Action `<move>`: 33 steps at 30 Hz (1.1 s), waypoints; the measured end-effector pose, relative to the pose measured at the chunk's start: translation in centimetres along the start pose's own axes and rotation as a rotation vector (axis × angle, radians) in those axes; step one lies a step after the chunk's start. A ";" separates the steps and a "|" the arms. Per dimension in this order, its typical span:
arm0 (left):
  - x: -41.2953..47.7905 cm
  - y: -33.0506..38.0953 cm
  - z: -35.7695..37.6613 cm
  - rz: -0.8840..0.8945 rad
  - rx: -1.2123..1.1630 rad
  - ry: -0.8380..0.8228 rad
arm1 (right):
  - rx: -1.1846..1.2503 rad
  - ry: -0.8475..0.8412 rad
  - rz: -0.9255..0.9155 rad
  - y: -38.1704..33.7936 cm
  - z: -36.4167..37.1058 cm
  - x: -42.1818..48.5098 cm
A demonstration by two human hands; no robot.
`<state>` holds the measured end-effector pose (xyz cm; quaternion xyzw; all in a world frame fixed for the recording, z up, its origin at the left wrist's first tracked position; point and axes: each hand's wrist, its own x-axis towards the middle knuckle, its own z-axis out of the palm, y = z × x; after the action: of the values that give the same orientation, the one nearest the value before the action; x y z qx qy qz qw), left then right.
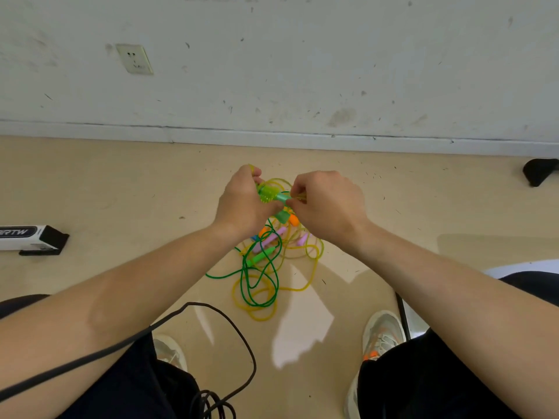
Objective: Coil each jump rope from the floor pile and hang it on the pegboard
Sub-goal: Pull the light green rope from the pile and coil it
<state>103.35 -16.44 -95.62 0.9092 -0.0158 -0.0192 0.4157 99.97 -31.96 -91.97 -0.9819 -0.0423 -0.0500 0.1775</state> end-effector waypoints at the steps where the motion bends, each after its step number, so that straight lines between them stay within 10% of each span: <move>1: -0.1 -0.1 0.1 0.036 0.042 -0.036 | -0.097 0.022 -0.093 0.2 -0.2 0.1; 7: -1.1 0.9 0.1 0.216 0.147 -0.226 | -0.077 -0.002 -0.435 1.5 -0.4 0.7; 14: -1.1 1.4 -1.1 0.198 -0.015 -0.317 | 0.190 0.117 -0.398 1.4 0.8 0.3; 23: -0.6 0.2 -0.7 0.069 -0.086 -0.343 | 0.879 -0.619 0.186 1.7 -1.8 1.4; 33: -1.6 1.5 -1.4 0.238 -0.114 -0.434 | 1.624 -1.033 0.262 3.7 -1.9 1.6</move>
<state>101.81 -16.30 -93.52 0.8505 -0.2104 -0.1658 0.4526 101.83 -36.01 -91.34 -0.4581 -0.0269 0.4519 0.7650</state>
